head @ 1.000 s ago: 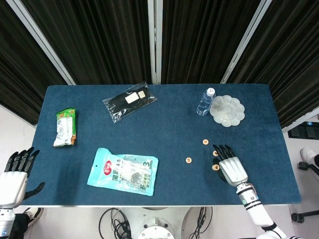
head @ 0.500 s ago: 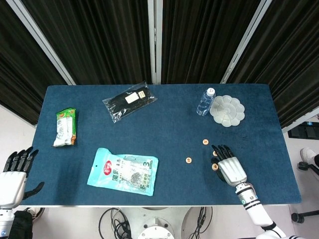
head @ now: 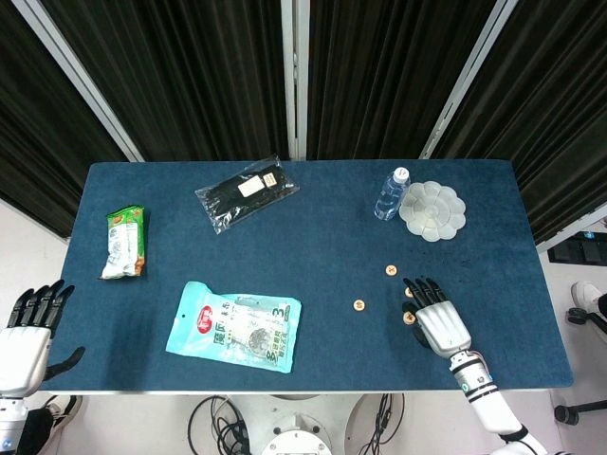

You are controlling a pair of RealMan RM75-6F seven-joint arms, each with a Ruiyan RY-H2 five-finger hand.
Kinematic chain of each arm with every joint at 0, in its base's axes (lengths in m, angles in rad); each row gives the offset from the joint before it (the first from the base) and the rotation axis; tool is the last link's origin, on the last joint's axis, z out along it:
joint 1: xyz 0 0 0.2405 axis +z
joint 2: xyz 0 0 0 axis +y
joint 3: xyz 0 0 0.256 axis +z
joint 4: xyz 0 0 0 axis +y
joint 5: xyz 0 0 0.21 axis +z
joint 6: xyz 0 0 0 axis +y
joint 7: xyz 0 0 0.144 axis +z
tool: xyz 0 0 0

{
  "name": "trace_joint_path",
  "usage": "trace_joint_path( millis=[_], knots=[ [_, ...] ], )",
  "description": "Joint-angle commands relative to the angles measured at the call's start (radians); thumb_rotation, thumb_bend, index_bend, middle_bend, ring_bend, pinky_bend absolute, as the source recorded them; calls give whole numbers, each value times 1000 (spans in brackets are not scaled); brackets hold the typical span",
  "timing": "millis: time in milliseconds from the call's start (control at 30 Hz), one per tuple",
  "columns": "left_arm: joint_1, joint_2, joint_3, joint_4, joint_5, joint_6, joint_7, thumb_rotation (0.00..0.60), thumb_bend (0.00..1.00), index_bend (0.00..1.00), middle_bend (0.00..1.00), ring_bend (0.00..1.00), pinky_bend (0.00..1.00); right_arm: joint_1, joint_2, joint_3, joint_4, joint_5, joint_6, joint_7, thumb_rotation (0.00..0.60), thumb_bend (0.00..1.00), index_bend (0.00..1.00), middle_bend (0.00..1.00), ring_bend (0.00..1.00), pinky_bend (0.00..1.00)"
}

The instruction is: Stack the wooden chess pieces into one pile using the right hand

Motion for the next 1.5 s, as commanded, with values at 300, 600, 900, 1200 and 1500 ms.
trace_joint_path(
  millis=[300, 600, 900, 1200, 1500],
  knots=[
    [0, -1, -1, 1, -1, -1, -1, 600, 191, 42, 0, 0, 0, -2, -4, -1, 3, 2, 1, -4, 600, 300, 364, 0, 0, 0],
    [-1, 0, 0, 1, -1, -2, 0, 600, 190, 42, 0, 0, 0, -7, -5, 0, 3, 4, 8, -3, 600, 301, 373, 0, 0, 0],
    [0, 1, 0, -2, -3, -3, 3, 600, 191, 42, 0, 0, 0, -8, -5, -2, 4, 2, 7, -3, 600, 300, 379, 0, 0, 0],
    [-1, 2, 0, -2, -3, -4, 0, 600, 191, 42, 0, 0, 0, 4, 7, 21, -18, -9, 25, 24, 600, 301, 360, 0, 0, 0],
    [1, 5, 0, -4, 2, 4, -6, 600, 191, 42, 0, 0, 0, 72, 32, 92, -164, 3, -4, -48, 600, 283, 353, 9, 0, 0]
  ],
)
